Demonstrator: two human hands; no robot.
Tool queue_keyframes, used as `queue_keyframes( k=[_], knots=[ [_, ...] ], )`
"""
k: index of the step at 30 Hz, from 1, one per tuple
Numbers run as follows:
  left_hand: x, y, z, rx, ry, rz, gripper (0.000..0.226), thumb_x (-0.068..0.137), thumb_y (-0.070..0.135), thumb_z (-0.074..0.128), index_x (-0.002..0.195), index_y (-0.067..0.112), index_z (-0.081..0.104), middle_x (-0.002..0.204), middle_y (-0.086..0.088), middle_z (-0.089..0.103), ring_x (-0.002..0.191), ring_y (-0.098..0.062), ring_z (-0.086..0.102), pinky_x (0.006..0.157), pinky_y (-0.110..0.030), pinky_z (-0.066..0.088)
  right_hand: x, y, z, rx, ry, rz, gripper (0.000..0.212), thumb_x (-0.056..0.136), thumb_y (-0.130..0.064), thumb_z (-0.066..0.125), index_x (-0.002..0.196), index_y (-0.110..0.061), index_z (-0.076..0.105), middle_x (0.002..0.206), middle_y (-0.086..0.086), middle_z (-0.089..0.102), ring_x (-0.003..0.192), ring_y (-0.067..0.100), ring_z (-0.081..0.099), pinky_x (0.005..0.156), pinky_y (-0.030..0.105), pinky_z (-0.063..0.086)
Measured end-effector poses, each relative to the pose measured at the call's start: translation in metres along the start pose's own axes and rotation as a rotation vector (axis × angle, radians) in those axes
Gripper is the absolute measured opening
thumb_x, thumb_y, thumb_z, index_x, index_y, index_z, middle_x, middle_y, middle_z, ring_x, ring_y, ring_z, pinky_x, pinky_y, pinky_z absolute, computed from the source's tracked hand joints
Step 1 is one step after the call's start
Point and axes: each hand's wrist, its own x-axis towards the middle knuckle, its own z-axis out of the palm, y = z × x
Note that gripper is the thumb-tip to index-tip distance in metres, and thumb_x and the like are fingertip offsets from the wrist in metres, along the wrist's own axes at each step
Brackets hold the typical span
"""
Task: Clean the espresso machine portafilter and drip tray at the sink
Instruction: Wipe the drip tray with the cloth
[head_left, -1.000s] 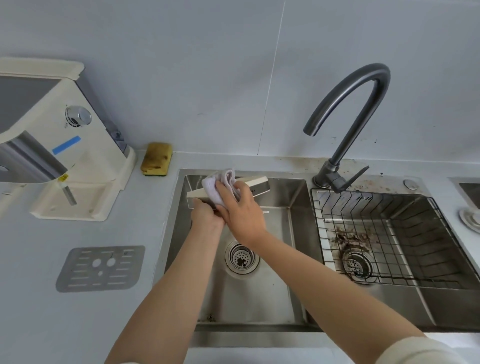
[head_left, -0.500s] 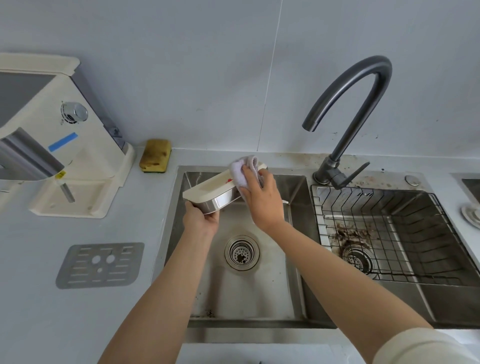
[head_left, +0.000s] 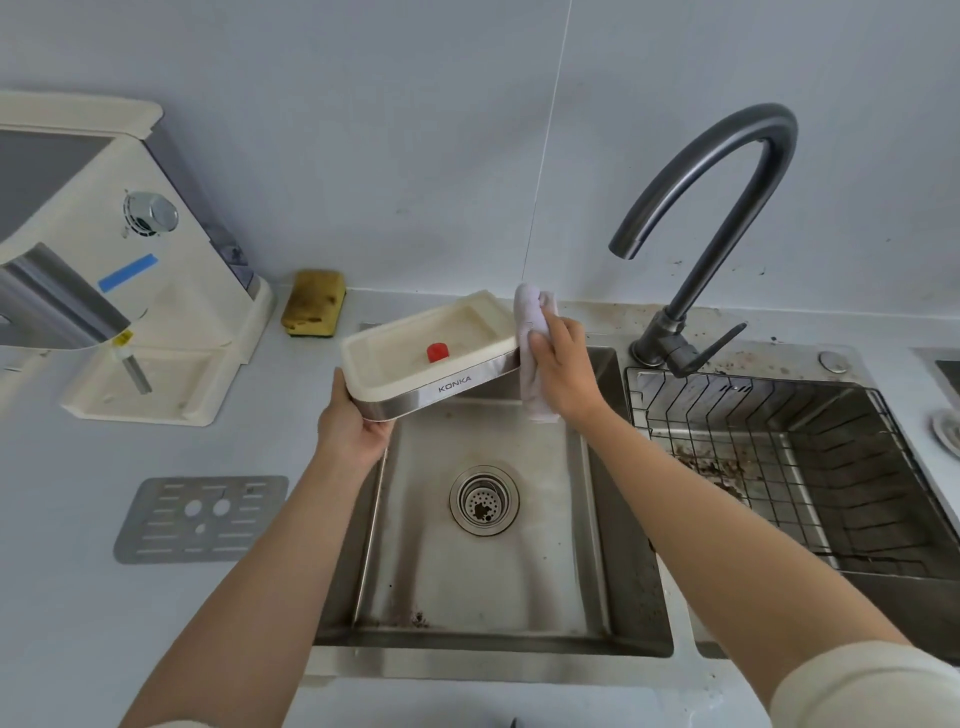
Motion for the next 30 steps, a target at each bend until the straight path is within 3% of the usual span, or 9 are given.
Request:
queue_keyframes(
  k=[2,3,8,15,18,22,26,28,30],
  knots=[
    [0.005,0.004,-0.004,0.058,-0.037,0.003,0.022,0.096,0.031,0.047,0.093,0.014,0.061,0.069,0.000,0.074,0.065,-0.016,0.071,0.056,-0.030,0.060,0.006,0.005,-0.004,0.078,-0.052,0.033,0.024,0.096,-0.021,0.036,0.111,-0.010,0.051,0.105,0.010,0.043,0.094,0.017,0.044,0.091,0.033,0.037],
    [0.007,0.006,-0.006,0.085,-0.061,0.005,0.023,0.096,0.031,0.046,0.093,0.014,0.061,0.070,-0.001,0.075,0.065,-0.017,0.072,0.061,-0.033,0.060,0.008,0.008,-0.005,0.137,-0.077,0.050,0.025,0.094,-0.023,0.036,0.102,-0.005,0.051,0.098,0.014,0.049,0.089,0.021,0.048,0.088,0.038,0.040],
    [0.012,0.011,-0.012,0.196,-0.162,-0.015,0.028,0.097,0.035,0.041,0.100,0.014,0.060,0.082,-0.003,0.076,0.074,-0.019,0.073,0.073,-0.039,0.057,0.005,0.010,-0.014,0.376,-0.148,0.180,0.027,0.100,-0.017,0.032,0.120,-0.012,0.049,0.094,-0.004,0.059,0.092,0.011,0.056,0.093,0.028,0.042],
    [0.021,0.005,-0.015,0.280,-0.203,-0.027,0.033,0.097,0.037,0.038,0.107,0.014,0.060,0.084,-0.001,0.076,0.074,-0.019,0.073,0.056,-0.030,0.059,0.017,0.020,-0.013,0.467,-0.115,0.255,0.035,0.100,-0.020,0.032,0.131,-0.011,0.044,0.109,0.005,0.059,0.101,0.017,0.056,0.097,0.034,0.043],
    [0.021,0.007,-0.014,0.336,-0.244,-0.051,0.040,0.096,0.041,0.037,0.115,0.013,0.059,0.097,-0.004,0.074,0.083,-0.021,0.072,0.057,-0.030,0.059,0.024,0.025,-0.014,0.457,-0.115,0.273,0.033,0.100,-0.020,0.032,0.129,-0.011,0.046,0.101,0.000,0.061,0.096,0.015,0.057,0.090,0.031,0.046],
    [0.027,0.009,-0.017,0.388,-0.276,-0.100,0.055,0.092,0.047,0.038,0.134,0.013,0.048,0.128,-0.011,0.059,0.113,-0.028,0.058,0.079,-0.039,0.058,0.036,0.030,-0.017,0.334,-0.158,0.275,0.024,0.099,-0.023,0.033,0.113,-0.013,0.050,0.103,0.007,0.061,0.102,0.025,0.057,0.093,0.035,0.045],
    [0.033,0.008,-0.022,0.405,-0.254,-0.104,0.053,0.092,0.050,0.035,0.126,0.015,0.054,0.118,-0.008,0.066,0.103,-0.026,0.065,0.074,-0.037,0.059,0.058,0.033,-0.016,0.040,-0.216,0.233,0.041,0.099,-0.026,0.034,0.138,-0.010,0.040,0.123,0.011,0.055,0.113,0.026,0.052,0.095,0.032,0.041],
    [0.039,0.007,-0.026,0.455,-0.274,-0.110,0.056,0.092,0.051,0.032,0.129,0.015,0.052,0.123,-0.010,0.062,0.108,-0.029,0.062,0.075,-0.039,0.058,0.075,0.033,-0.017,-0.118,-0.236,0.190,0.043,0.100,-0.024,0.034,0.141,-0.013,0.036,0.119,0.006,0.053,0.110,0.019,0.050,0.093,0.027,0.036],
    [0.044,0.004,-0.029,0.489,-0.302,-0.128,0.058,0.093,0.051,0.028,0.133,0.014,0.049,0.128,-0.013,0.058,0.114,-0.032,0.057,0.078,-0.040,0.056,0.093,0.033,-0.018,-0.233,-0.266,0.150,0.039,0.099,-0.028,0.034,0.134,-0.015,0.045,0.106,-0.001,0.054,0.096,0.014,0.052,0.082,0.020,0.035]
  ],
)
